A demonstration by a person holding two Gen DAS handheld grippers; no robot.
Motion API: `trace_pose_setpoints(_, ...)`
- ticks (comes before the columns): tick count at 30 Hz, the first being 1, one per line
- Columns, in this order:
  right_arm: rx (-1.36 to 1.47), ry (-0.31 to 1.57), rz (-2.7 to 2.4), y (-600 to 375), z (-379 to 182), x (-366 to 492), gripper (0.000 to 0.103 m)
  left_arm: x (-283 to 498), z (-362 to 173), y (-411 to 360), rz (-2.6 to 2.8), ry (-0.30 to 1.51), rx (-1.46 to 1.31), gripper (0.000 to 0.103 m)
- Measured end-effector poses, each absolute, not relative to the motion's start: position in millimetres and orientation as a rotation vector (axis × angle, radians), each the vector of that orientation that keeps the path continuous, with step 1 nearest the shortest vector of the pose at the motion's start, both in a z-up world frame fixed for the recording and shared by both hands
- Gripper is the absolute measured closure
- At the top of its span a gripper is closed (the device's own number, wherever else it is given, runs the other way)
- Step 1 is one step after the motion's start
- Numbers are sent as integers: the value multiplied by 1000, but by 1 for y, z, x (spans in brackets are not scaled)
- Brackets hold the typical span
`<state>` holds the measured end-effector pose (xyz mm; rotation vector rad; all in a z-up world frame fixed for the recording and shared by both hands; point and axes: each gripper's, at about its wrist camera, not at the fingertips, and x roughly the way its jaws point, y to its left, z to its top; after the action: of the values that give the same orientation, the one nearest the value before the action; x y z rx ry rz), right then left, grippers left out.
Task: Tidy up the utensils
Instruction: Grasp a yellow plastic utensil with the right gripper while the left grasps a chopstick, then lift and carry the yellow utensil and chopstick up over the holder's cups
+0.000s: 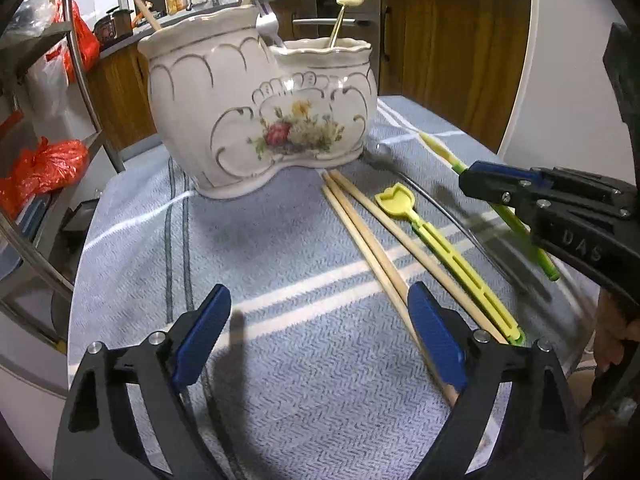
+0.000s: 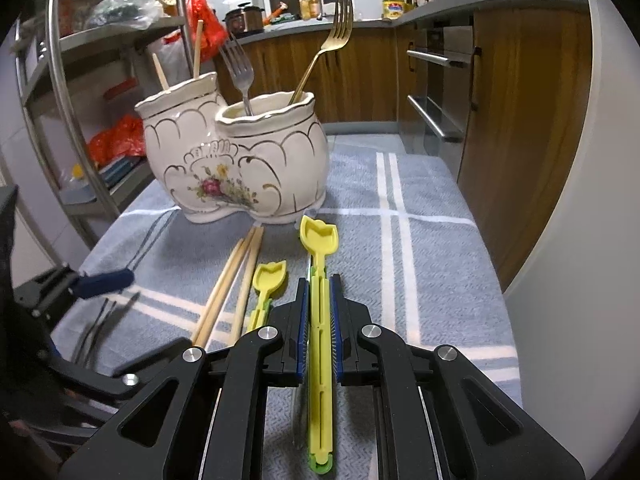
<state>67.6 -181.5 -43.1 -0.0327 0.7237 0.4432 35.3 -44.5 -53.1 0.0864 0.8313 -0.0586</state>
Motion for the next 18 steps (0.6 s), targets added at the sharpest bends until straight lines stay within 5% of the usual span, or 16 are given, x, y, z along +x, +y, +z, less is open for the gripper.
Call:
trace_pose_setpoints(6,-28,709,446,-184,-39,66,92,38,-55,-47,-56,839,107,24)
trace_pose_setpoints(11,-35,695,458,-182,-37,62,92,43,-51,-51,-140,854,102,81)
trace_pose_setpoints(13,-37,683,466,-182,-36,60,92,43,-50,-48,-146,857,110,94)
trace_pose_setpoints(18,-33,649,493,-182,-30,57,92,44,-48,-39,-173,864,104,98)
